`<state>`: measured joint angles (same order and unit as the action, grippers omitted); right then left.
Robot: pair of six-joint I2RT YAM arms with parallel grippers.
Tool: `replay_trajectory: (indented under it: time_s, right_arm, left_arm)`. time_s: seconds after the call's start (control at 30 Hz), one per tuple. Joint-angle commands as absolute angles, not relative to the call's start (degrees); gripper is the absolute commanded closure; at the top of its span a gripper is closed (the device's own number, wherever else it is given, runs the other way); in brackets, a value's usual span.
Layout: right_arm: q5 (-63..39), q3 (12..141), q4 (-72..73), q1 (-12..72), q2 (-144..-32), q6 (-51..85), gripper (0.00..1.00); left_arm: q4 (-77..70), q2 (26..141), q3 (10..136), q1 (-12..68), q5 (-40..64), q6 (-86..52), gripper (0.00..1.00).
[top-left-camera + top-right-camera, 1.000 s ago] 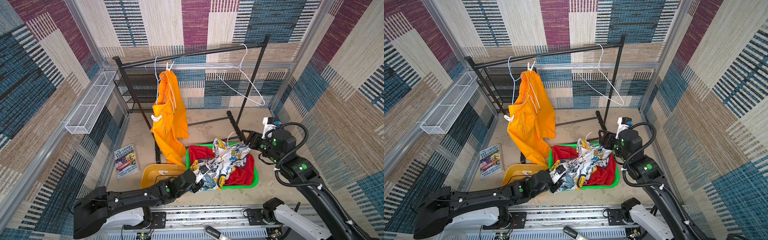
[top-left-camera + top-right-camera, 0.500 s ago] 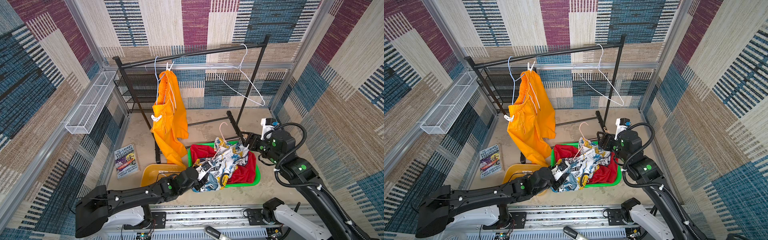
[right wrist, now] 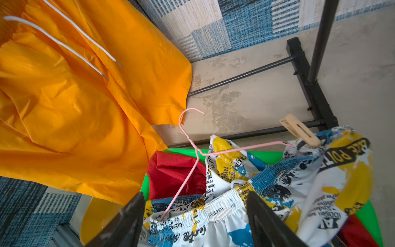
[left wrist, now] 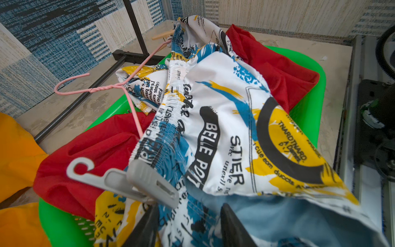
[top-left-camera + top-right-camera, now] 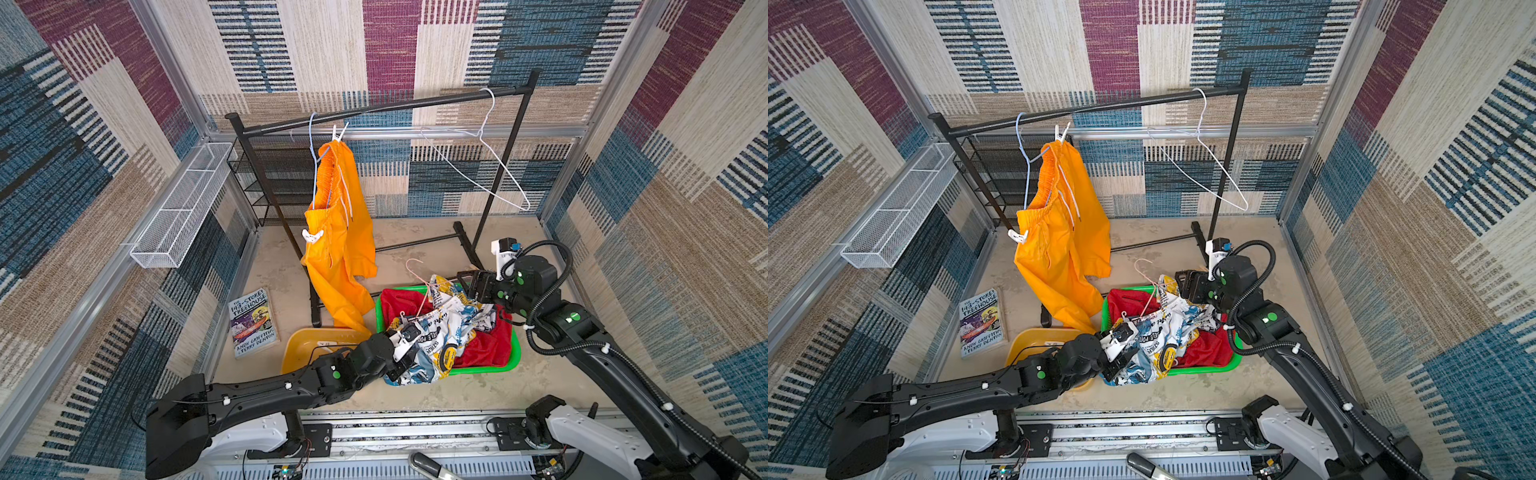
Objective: Remove the clothespins securing shorts to the hanger
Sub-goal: Remove the clothespin from the hanger.
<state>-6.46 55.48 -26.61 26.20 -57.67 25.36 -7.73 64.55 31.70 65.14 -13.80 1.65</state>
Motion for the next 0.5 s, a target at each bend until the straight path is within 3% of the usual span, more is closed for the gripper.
replay_trajectory:
  time_s: [0.0, 0.23, 0.47]
  right_arm:
    - [-5.68, 57.30, -23.64, 28.02, -62.19, 20.49, 0.24]
    - [-3.66, 62.33, -21.51, 33.85, -77.65, 11.78, 0.24]
    - [-1.10, 67.58, -20.97, 34.19, -87.43, 2.90, 0.26]
  left_arm:
    - [-6.85, 64.80, 32.09, 65.15, -13.03, 0.03, 0.50]
    - [-6.64, 64.25, 31.42, 64.95, -13.21, -0.55, 0.53]
    - [-6.68, 64.34, 30.97, 64.69, -12.78, -1.54, 0.55]
